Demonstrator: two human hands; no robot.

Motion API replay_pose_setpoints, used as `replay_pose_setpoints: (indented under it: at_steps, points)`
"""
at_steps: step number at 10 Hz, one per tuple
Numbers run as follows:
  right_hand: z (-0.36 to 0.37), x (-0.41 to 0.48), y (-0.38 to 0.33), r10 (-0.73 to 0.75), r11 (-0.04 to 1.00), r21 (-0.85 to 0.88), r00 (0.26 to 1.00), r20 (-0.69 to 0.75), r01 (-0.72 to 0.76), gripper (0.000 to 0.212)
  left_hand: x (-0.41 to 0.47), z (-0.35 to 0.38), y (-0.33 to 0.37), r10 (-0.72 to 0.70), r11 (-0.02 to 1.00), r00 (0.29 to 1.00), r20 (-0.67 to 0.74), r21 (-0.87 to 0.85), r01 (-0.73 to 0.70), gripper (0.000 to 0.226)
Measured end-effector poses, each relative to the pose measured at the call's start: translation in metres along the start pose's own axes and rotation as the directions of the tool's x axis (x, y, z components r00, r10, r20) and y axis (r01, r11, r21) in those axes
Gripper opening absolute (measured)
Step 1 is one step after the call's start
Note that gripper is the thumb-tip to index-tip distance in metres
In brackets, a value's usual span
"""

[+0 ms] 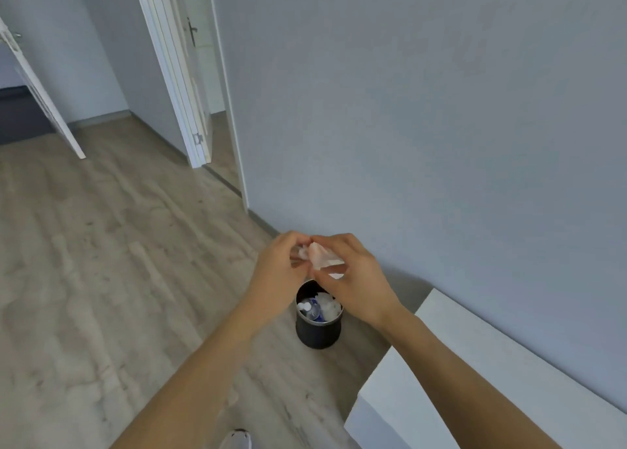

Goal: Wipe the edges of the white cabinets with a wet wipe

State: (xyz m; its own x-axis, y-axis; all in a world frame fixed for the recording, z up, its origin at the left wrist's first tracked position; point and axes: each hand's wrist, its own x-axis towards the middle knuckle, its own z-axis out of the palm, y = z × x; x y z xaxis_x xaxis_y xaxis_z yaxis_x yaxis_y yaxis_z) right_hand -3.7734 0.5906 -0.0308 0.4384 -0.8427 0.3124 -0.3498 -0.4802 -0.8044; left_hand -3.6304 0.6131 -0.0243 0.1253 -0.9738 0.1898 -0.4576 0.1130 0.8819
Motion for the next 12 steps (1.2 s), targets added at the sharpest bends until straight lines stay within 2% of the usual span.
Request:
replay_pose_setpoints:
  at_steps: [1, 2, 3, 4, 5, 6, 7, 8, 9, 10, 11, 12]
  points:
    - [0.028, 0.054, 0.049, 0.114, 0.987, -0.113, 0.993, 0.001, -0.113, 0.052, 0.074, -0.004, -0.055, 0.005, 0.994, 0.999, 0.051, 0.106, -0.010, 0.008]
    - [0.055, 0.096, 0.091, 0.281, 0.945, -0.142, 0.954, -0.100, -0.294, 0.053, 0.136, -0.005, -0.107, 0.006, 0.964, 0.984, 0.178, 0.260, -0.053, 0.004]
    - [0.080, 0.125, 0.129, 0.423, 0.887, -0.134, 0.894, -0.149, -0.442, 0.047, 0.179, 0.003, -0.149, -0.056, 0.959, 0.952, 0.301, 0.282, -0.033, 0.011]
    - [0.104, 0.144, 0.168, 0.551, 0.817, -0.075, 0.813, -0.187, -0.571, 0.022, 0.206, 0.018, -0.187, -0.173, 0.976, 0.881, 0.441, 0.196, 0.094, 0.004]
    - [0.125, 0.158, 0.214, 0.686, 0.701, -0.062, 0.696, -0.212, -0.710, 0.013, 0.221, 0.032, -0.232, -0.196, 0.951, 0.813, 0.549, 0.307, 0.022, 0.026]
    - [0.138, 0.178, 0.266, 0.794, 0.572, -0.099, 0.580, -0.179, -0.814, 0.020, 0.255, 0.032, -0.272, -0.283, 0.892, 0.683, 0.673, 0.447, -0.071, 0.041]
    - [0.135, 0.199, 0.309, 0.848, 0.509, -0.097, 0.518, -0.114, -0.855, 0.040, 0.286, 0.034, -0.302, -0.345, 0.913, 0.470, 0.812, 0.407, -0.033, 0.054]
    - [0.126, 0.210, 0.334, 0.883, 0.459, -0.107, 0.466, -0.061, -0.882, 0.054, 0.306, 0.034, -0.309, -0.345, 0.876, 0.491, 0.800, 0.463, -0.138, 0.056]
    - [0.118, 0.214, 0.342, 0.924, 0.378, -0.108, 0.383, -0.021, -0.919, 0.048, 0.309, 0.035, -0.307, -0.325, 0.817, 0.535, 0.780, 0.517, -0.257, 0.046]
    - [0.109, 0.209, 0.335, 0.925, 0.371, -0.153, 0.380, -0.031, -0.916, 0.042, 0.311, 0.037, -0.297, -0.241, 0.732, 0.647, 0.723, 0.573, -0.368, 0.042]
    - [0.094, 0.201, 0.315, 0.908, 0.395, -0.158, 0.411, -0.080, -0.905, 0.037, 0.318, 0.036, -0.275, -0.186, 0.722, 0.696, 0.693, 0.577, -0.381, 0.037]
    - [0.080, 0.195, 0.284, 0.857, 0.467, -0.076, 0.473, -0.206, -0.881, 0.033, 0.326, 0.028, -0.255, -0.083, 0.718, 0.713, 0.696, 0.538, -0.441, 0.033]
